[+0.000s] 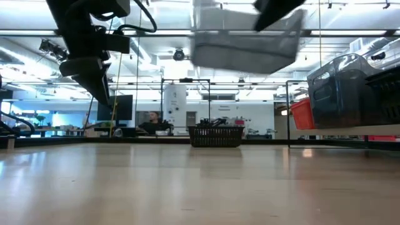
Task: Stack baskets on shelf by color
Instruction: Stack the black transparent bin on top of the black transparent bin on the shelf
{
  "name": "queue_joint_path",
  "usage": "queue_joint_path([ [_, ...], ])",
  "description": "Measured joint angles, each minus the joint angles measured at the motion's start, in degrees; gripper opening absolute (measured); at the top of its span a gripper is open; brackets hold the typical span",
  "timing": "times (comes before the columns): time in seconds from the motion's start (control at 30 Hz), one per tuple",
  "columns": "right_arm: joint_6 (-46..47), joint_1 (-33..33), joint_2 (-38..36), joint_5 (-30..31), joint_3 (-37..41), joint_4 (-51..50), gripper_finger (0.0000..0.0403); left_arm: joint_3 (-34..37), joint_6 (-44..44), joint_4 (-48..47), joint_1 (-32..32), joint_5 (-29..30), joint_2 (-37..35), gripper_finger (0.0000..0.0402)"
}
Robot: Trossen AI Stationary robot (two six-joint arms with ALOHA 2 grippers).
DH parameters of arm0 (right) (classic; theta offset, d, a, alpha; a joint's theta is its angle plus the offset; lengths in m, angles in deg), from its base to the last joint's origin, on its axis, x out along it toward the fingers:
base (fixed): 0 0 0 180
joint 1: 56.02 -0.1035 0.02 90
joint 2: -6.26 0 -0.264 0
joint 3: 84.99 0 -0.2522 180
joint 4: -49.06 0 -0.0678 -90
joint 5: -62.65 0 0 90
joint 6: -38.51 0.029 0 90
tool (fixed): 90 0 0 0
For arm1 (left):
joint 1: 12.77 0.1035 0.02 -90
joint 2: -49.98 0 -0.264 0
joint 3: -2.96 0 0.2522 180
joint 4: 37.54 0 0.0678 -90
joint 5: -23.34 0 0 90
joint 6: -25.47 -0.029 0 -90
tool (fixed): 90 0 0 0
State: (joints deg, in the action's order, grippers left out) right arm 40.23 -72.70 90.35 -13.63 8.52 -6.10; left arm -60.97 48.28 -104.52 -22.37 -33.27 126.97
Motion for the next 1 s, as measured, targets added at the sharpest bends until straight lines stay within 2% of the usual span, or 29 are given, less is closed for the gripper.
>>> queue_joint_path([
  [0.2,11.1,-3.3,-8.0,0.2,0.0,-14.2,0.0008,0.0,0.4,1.4,0.0,-0.2,0.2,0.0172],
  [0.43,23.4,-8.7,-13.1,0.1,0.0,-26.4,0.0009,0.0,-1.2,5.4,0.0,0.0,0.2,0.0172],
  [0.8,39.7,-17.1,-17.8,4.5,0.0,-36.7,0.0010,0.0,-19.9,29.7,1.2,1.2,0.2,0.0172],
  [1.0,46.0,-21.1,-17.8,5.0,0.0,-40.8,0.0010,0.0,-25.3,38.1,4.3,-6.9,0.2,0.0172],
])
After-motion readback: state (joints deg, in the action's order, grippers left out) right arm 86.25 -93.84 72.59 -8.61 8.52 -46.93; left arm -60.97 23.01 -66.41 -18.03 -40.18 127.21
